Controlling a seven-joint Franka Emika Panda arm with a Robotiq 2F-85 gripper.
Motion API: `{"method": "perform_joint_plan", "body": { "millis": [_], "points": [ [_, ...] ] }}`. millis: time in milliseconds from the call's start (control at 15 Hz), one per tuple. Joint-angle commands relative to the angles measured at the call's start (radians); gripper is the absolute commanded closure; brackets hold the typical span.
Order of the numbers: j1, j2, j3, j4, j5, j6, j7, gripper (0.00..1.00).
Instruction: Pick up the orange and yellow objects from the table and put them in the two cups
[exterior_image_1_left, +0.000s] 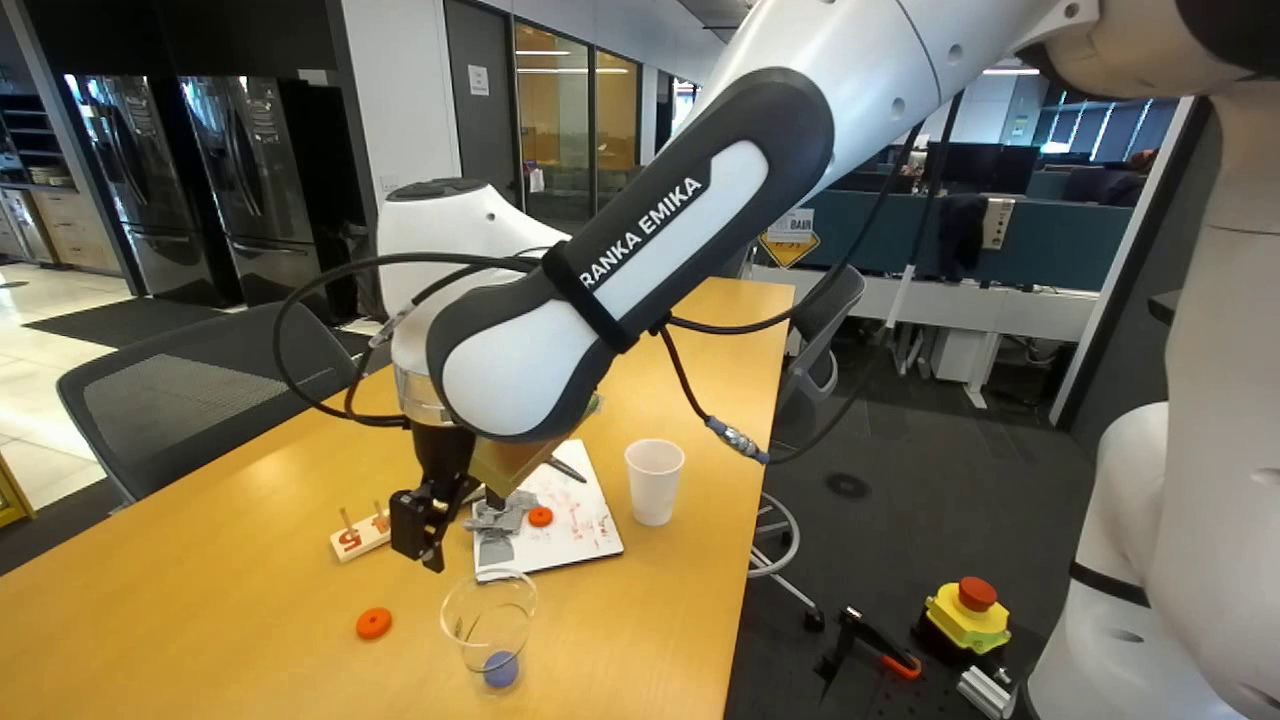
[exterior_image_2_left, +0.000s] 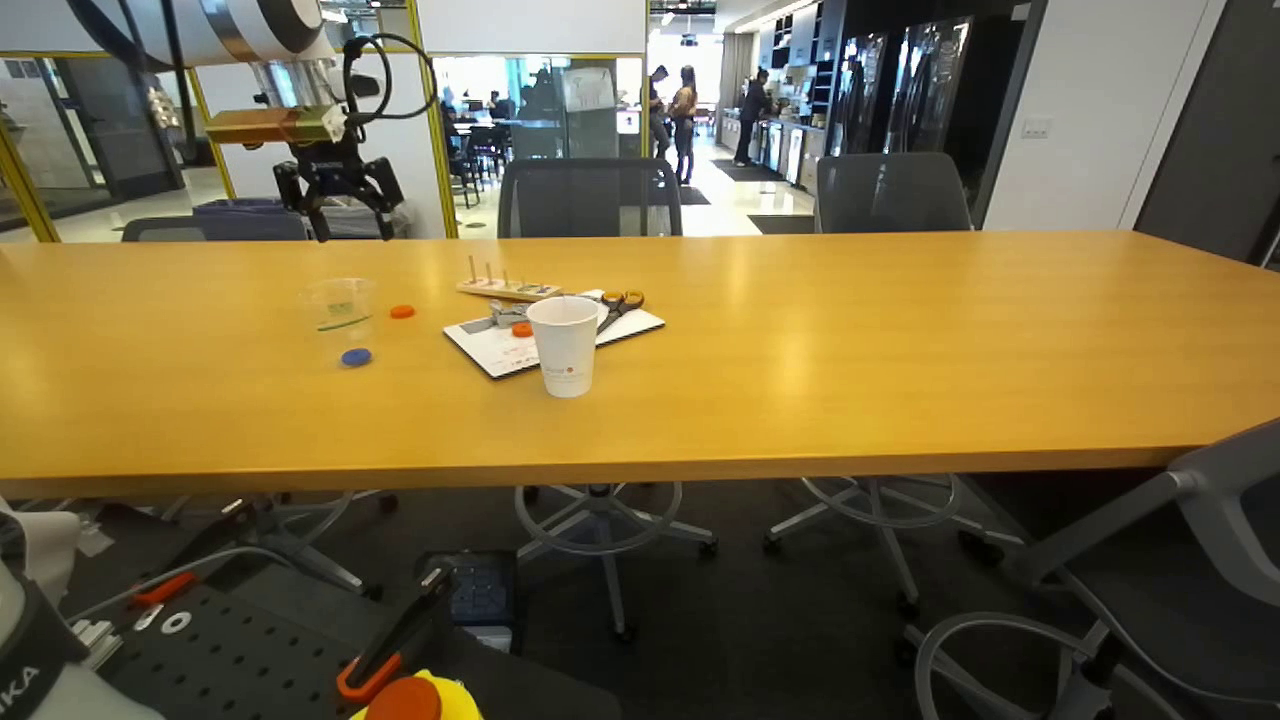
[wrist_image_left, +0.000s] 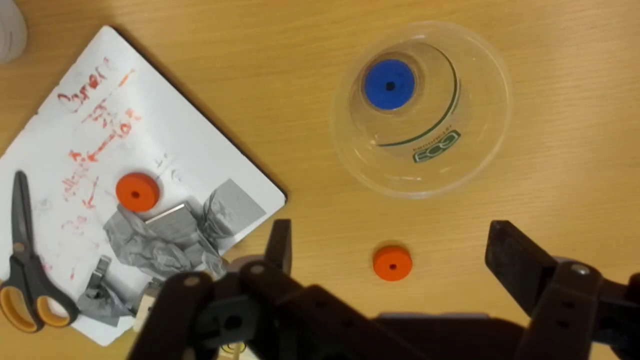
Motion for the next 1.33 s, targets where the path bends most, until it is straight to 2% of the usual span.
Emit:
{"method": "perform_joint_plan", "body": {
  "millis": [0,600,1267],
  "points": [
    [0.035,0.079,0.01,0.111,-0.054,-0.033,-0.05,0.0],
    [0.067,0.387,-0.017,0.373,-0.067,-0.043,-0.278,0.0],
    [0.063,0.597,-0.027,0.599,-0.045,-0.069,-0.45,0.0]
  ]
}}
